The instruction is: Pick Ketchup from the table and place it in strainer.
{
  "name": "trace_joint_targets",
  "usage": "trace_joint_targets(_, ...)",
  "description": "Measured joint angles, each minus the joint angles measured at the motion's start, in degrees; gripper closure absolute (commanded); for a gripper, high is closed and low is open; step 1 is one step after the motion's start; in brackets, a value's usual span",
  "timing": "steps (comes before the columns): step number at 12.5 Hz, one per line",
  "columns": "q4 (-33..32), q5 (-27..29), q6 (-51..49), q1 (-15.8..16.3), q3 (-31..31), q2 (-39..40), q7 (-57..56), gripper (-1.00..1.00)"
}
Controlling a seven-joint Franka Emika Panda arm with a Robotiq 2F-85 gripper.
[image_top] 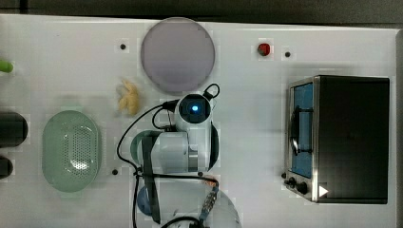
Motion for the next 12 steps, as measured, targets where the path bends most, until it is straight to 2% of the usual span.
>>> trace_joint_targets(1,-0.11,0.15,0.78,0.13,-0.37,0.74,-0.17,-0.93)
trace_joint_targets(4,-0.22,0.38,1.51,-0.02,-0.35,1.13,-0.2,-0.21)
trace_joint_targets(9,-0.11,-0.15,1.51,0.1,-0.23,-1.08,-0.2,-0.21)
trace_joint_targets(12,0.67,-0.19,-9.48,-0.53,0.56,-9.01,-0.2,-0.21)
